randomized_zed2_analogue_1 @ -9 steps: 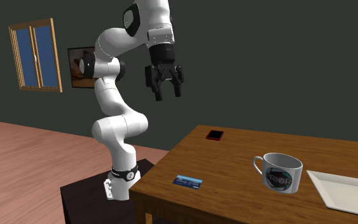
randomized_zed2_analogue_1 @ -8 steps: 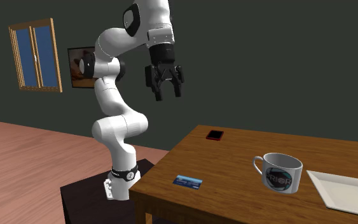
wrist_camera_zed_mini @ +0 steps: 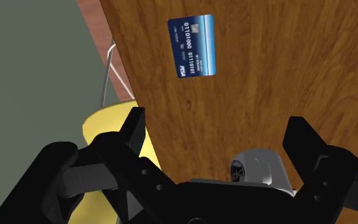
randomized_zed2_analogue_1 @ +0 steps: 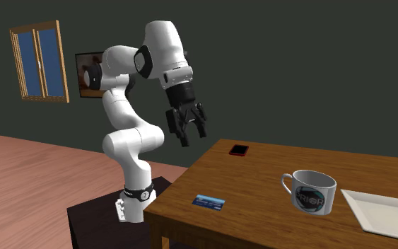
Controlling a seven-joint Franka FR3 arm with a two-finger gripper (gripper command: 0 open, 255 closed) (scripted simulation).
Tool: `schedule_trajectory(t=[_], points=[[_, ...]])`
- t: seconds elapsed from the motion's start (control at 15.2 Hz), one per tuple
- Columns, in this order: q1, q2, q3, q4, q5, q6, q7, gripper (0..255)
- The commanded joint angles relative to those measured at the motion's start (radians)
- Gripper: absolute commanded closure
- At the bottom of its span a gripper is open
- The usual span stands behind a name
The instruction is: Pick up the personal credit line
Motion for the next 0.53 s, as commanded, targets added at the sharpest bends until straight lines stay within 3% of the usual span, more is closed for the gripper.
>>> schedule_trajectory(t=[0.0,0.26,0.46], points=[[0.02,-0.002,-0.012,-0.078,0.015,0.124,-0.041,0],[0.071,0.054,-0.064,-0.202,0.051,0.385,-0.149,0],[0.139,0.142,-0.125,-0.265,0.094,0.598,-0.251,0]])
